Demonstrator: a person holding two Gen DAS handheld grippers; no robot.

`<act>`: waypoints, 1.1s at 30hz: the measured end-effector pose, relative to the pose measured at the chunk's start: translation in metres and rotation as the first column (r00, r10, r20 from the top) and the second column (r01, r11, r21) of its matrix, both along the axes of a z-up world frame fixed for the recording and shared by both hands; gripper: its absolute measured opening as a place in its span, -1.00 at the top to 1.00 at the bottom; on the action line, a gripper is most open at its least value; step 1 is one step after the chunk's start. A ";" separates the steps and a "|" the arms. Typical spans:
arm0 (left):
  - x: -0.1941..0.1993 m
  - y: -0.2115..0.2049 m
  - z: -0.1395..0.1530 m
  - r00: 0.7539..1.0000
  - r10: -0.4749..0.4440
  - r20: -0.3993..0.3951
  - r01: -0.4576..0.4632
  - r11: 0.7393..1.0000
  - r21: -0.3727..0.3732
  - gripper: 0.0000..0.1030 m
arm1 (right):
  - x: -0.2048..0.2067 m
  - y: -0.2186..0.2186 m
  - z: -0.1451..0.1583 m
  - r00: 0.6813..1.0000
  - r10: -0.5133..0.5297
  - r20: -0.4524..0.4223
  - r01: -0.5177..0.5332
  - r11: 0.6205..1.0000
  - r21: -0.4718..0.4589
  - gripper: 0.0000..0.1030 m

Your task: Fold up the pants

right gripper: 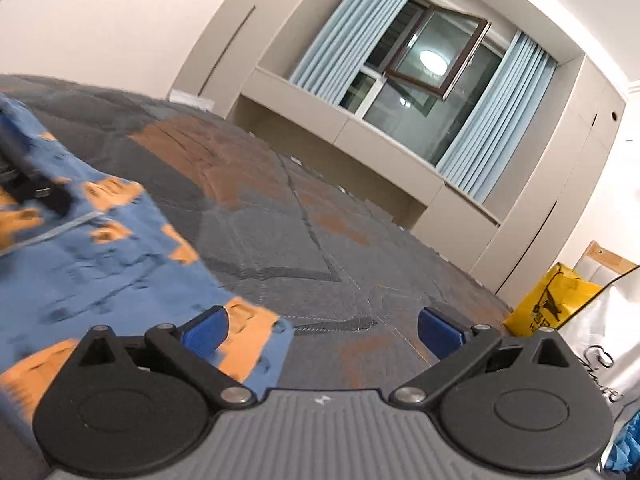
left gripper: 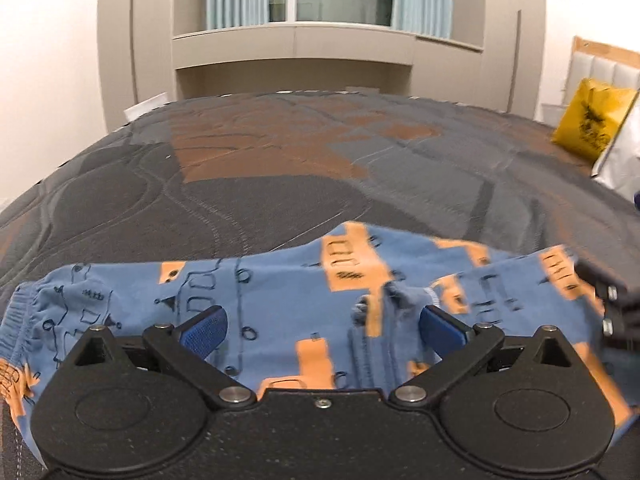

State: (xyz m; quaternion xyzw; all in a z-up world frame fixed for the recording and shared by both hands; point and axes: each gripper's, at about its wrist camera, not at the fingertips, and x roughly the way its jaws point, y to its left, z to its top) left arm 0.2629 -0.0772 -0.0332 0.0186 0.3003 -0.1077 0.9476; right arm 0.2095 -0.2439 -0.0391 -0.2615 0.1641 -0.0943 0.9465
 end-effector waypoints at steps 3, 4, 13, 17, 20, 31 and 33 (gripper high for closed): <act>0.005 0.014 -0.006 0.999 -0.007 -0.049 0.003 0.997 -0.078 -0.99 | 0.032 -0.008 -0.017 0.996 -0.078 -0.033 0.075 0.995 -0.066 -0.99; 0.006 0.017 -0.007 0.998 -0.008 -0.059 0.002 0.995 -0.097 -0.99 | 0.042 -0.012 -0.022 0.994 -0.099 -0.049 0.096 0.994 -0.058 -0.99; -0.029 0.026 0.007 0.999 -0.048 -0.025 0.045 0.995 -0.092 -0.99 | -0.010 -0.006 -0.011 0.997 -0.066 -0.049 0.067 0.998 0.008 -1.00; -0.043 0.033 -0.006 0.998 -0.046 -0.041 0.044 0.998 -0.051 -0.99 | -0.028 0.010 -0.026 0.997 -0.069 -0.036 0.067 0.997 -0.046 -0.99; -0.055 0.047 0.008 1.000 -0.014 -0.008 0.014 0.996 -0.088 -0.99 | -0.019 0.011 -0.018 0.996 -0.081 -0.042 0.080 0.997 -0.021 -0.99; -0.095 0.184 0.002 0.942 0.335 -0.007 -0.324 0.905 -0.275 -0.99 | 0.004 0.117 -0.002 0.976 0.207 -0.064 -0.206 0.978 0.024 -1.00; -0.084 0.202 -0.004 0.950 0.312 -0.030 -0.303 0.893 -0.332 -0.99 | 0.016 0.139 -0.008 0.971 0.223 -0.085 -0.223 0.975 0.007 -1.00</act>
